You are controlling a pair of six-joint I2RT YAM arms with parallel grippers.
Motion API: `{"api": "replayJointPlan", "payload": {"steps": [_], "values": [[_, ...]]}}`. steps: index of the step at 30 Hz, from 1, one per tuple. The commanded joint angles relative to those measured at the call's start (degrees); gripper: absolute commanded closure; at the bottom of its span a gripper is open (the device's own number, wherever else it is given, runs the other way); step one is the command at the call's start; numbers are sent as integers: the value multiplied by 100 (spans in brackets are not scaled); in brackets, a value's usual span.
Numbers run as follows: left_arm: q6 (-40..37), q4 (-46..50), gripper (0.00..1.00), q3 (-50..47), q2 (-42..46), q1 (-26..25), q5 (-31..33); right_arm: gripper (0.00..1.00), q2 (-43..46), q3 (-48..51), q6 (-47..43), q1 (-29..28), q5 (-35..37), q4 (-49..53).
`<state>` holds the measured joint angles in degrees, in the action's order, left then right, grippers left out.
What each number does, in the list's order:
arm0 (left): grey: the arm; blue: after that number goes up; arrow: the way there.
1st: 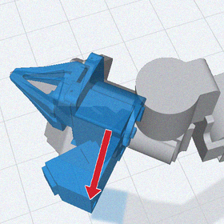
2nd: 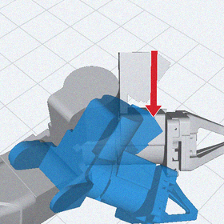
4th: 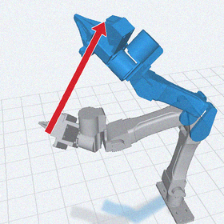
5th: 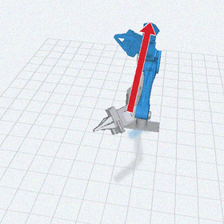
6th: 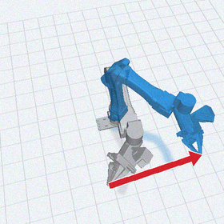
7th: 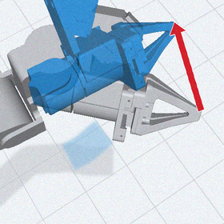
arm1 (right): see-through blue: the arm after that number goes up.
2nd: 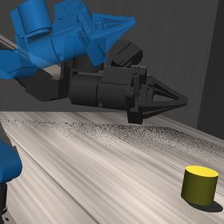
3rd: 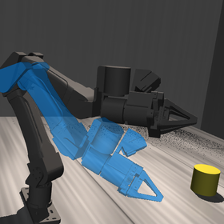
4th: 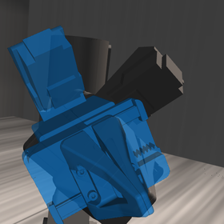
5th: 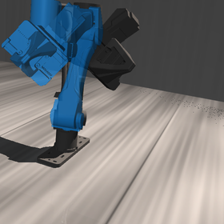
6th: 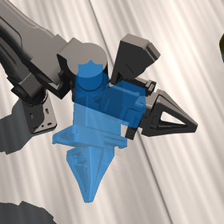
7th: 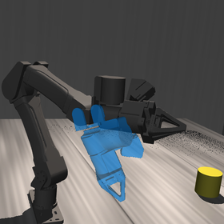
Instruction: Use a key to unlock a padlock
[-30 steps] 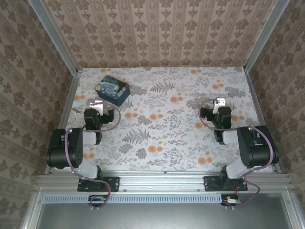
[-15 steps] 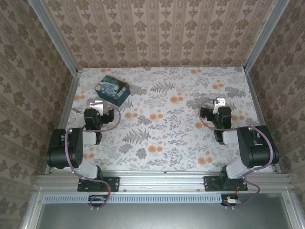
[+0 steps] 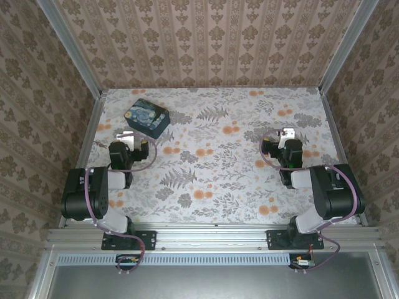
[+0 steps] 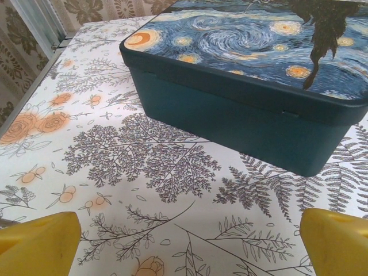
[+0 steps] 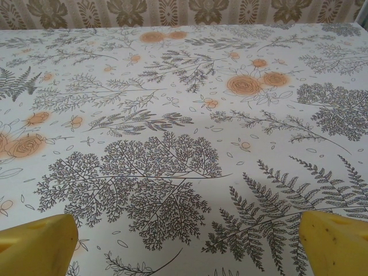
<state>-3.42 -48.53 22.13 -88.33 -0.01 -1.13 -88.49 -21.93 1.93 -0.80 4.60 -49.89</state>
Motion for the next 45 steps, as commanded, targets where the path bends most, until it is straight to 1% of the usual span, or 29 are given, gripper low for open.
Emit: {"api": "replayJointPlan", "payload": {"steps": [1,2,3,4,5,6,7,8,11,13,15,17,18,21,23,27,30,32,36,38,40,45], "values": [[231,763,0,425,377,106,35,0,204,-224,86,-34,178,332],[369,1424,0,658,624,104,356,0,337,-332,116,-43,287,542],[500,1955,0,916,798,106,747,3,505,-521,163,-60,454,1087],[635,2373,0,1138,897,131,905,5,618,-772,242,-105,682,1629],[850,2760,0,1422,932,206,930,5,738,-1029,355,-139,816,2380],[1166,3260,0,1771,889,266,959,7,826,-1243,426,-168,799,2893],[1428,3613,0,2053,807,324,905,7,833,-1374,482,-225,817,3216],[1760,4046,0,2406,660,364,900,7,1055,-1467,530,-314,866,3435],[2524,4855,0,3257,220,400,638,7,1329,-1630,561,-681,1040,3858],[2933,5300,0,3843,-140,416,279,7,1481,-1786,556,-920,1046,4154],[3287,5734,0,4527,-605,437,-251,7,1625,-1945,558,-1191,1093,4387],[3624,5849,0,4940,-974,432,-611,7,1772,-2008,682,-1446,1059,4438],[3821,5872,0,5110,-1130,439,-677,7,1836,-2001,784,-1584,986,4399],[4081,5830,0,5460,-1551,455,-581,7,1869,-2020,1013,-1981,862,4316],[4124,5742,0,5674,-1834,451,-452,7,1792,-2102,1027,-2264,868,4312],[4035,5803,0,6521,-2715,469,-741,7,1484,-2391,921,-2684,897,4429],[3922,5959,0,7075,-3207,468,-865,7,1274,-2633,807,-2915,940,4542],[3864,5987,0,7305,-3424,477,-1022,6,1160,-2750,737,-3015,890,4596],[3577,6355,1,7862,-3811,454,-1265,6,983,-2934,670,-3153,797,4728],[3435,6458,3,8087,-3984,443,-1587,6,940,-2965,680,-3181,792,4768],[3212,6573,6,8285,-4126,394,-1937,6,939,-2983,681,-3190,778,4816],[1901,7697,9,9156,-4470,-72,-2445,5,1012,-3101,539,-3189,805,5091]]}}
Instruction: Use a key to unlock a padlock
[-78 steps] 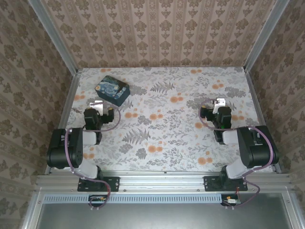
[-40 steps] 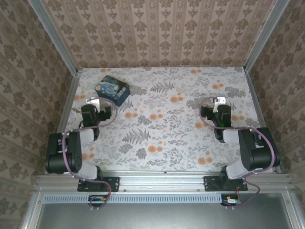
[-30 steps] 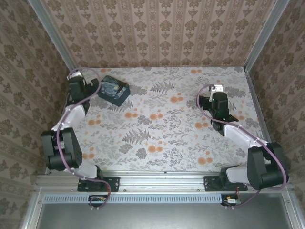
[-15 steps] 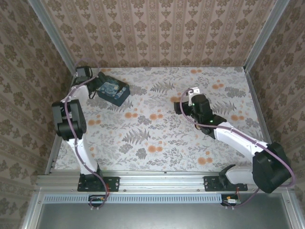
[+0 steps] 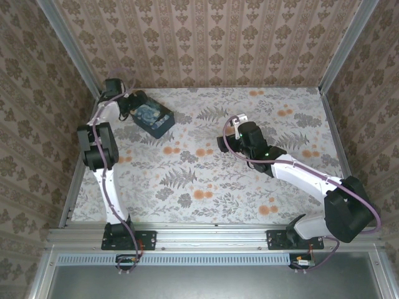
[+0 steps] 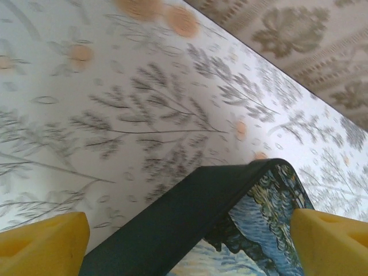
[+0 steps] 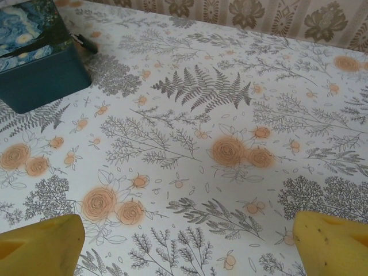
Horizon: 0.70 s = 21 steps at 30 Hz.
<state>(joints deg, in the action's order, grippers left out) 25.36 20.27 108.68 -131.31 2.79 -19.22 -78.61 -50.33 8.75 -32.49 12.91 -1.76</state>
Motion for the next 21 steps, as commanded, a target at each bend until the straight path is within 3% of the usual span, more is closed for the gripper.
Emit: {"api": "replayJointPlan", "payload": {"steps": [1,7,11,15,21], "values": [[-1163,1013,9,664,-262,-443,-756,5,51,-274,-169,-20,-8,315],[-1721,1457,11,1053,-457,-1105,-1429,4,227,-292,-236,-20,67,545],[-1978,1777,12,1418,-623,-1816,-1701,2,228,-292,-126,12,188,732],[-1972,1918,12,1587,-634,-2460,-1455,0,48,-398,237,324,97,898],[-1441,1429,8,825,432,-2474,-975,0,-621,-926,406,1259,-1052,941]]}}
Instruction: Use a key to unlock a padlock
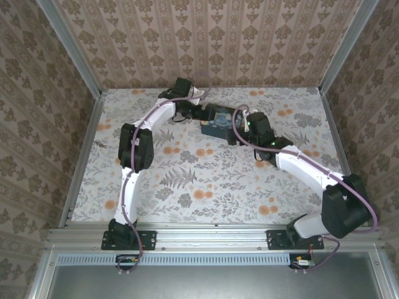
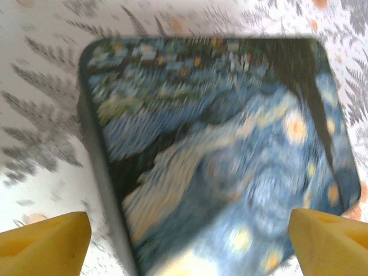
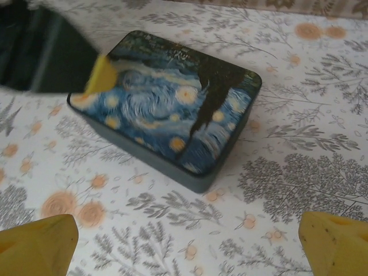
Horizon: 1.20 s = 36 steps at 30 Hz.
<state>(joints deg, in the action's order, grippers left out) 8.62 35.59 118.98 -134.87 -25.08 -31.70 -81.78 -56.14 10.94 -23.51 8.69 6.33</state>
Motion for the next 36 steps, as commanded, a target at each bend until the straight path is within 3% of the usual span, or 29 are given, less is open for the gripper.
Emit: {"api": "replayJointPlan", "payload": {"steps": [1,6,12,21,29,36], "values": [[334,-145,7,-352,955,358,335,0,-433,-458,161,518,-795,142],[842,-423,8,-1514,1912,492,394,0,-1329,-1412,-106,1367,-1784,320],[1172,-812,8,-3369,3060,427,472,0,-2880,-3060,-186,1761,-3061,797],[1441,-744,8,-4786,4448,229,759,0,-4467,-4666,-86,1762,-3328,1304],[2235,-1391,8,-5451,4531,-61,160,4,-4506,-4616,-497,1629,-4603,1718],[3246,-2742,10,-5332,3763,-711,-47,6,-3116,-2649,-394,1304,-4678,1260]]}}
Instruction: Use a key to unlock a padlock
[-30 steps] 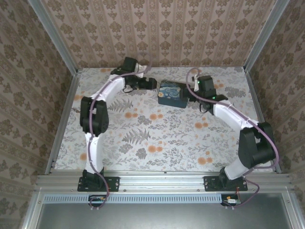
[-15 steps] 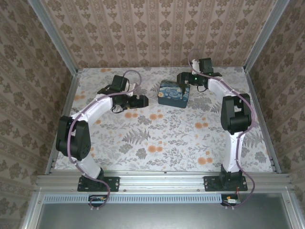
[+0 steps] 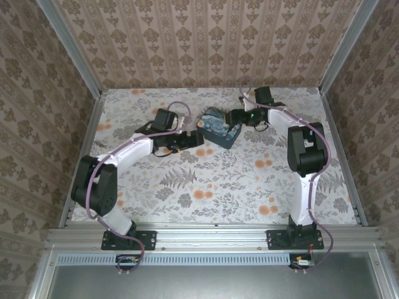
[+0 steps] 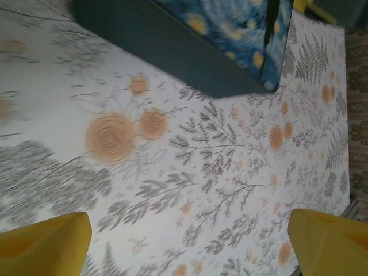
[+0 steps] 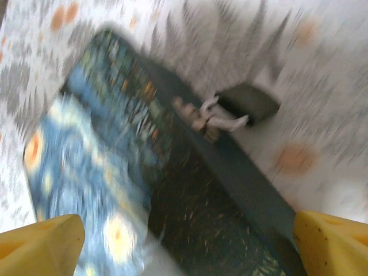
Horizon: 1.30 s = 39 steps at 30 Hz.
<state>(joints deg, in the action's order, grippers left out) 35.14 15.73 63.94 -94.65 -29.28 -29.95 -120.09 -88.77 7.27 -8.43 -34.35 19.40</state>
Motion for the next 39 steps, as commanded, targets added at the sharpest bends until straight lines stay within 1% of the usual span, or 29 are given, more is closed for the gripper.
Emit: {"api": "replayJointPlan", "payload": {"steps": [1,3,5,7,9,13,15,17,20,21,22,25,28,30,32,34,36,39], "values": [[758,-981,10,171,-376,-346,-165,6,904,900,32,-302,-377,-168],[1131,-1484,10,171,-652,-364,-15,6,1360,1509,182,-553,-334,-523],[1368,-1819,11,171,-841,-326,215,6,1695,2064,513,-825,-216,-1001],[1386,-1886,11,218,-942,-282,423,6,1899,2513,997,-1164,-175,-1621],[1320,-1783,11,249,-905,-233,679,6,1984,2774,1440,-1608,12,-2080],[1100,-1372,11,44,-497,-121,1378,6,2036,2893,1879,-2330,544,-2480],[933,-1254,11,-140,-274,-42,1612,5,2092,2819,1980,-2499,667,-2514],[777,-1106,11,-203,-205,89,1629,5,2200,2708,1940,-2502,744,-2360],[412,-1092,11,-152,-219,282,1437,4,2349,2397,1541,-2433,710,-1849],[251,-970,11,-2,-297,528,1310,4,2352,2273,1417,-2404,602,-1667],[121,-916,11,120,-384,630,1186,4,2359,2191,1338,-2388,539,-1555],[-244,-895,12,623,-840,940,613,4,2372,2033,1132,-2329,610,-1311],[-597,-869,15,1319,-1479,1123,-261,4,2370,1861,1136,-2066,768,-1244],[-1023,-646,15,1905,-2017,1089,-632,3,2347,1685,1139,-1858,913,-1149],[-1284,-546,16,2353,-2415,1011,-1128,2,2285,1517,1035,-1688,1086,-1014],[-1453,-421,16,2783,-2758,906,-1412,2,2176,1390,1011,-1505,1268,-917],[-1573,-330,16,3095,-2991,755,-1558,2,2122,1321,1044,-1318,1435,-772],[-1794,-184,16,3502,-3181,454,-1868,2,2239,1516,1204,-1103,1733,-762]]}}
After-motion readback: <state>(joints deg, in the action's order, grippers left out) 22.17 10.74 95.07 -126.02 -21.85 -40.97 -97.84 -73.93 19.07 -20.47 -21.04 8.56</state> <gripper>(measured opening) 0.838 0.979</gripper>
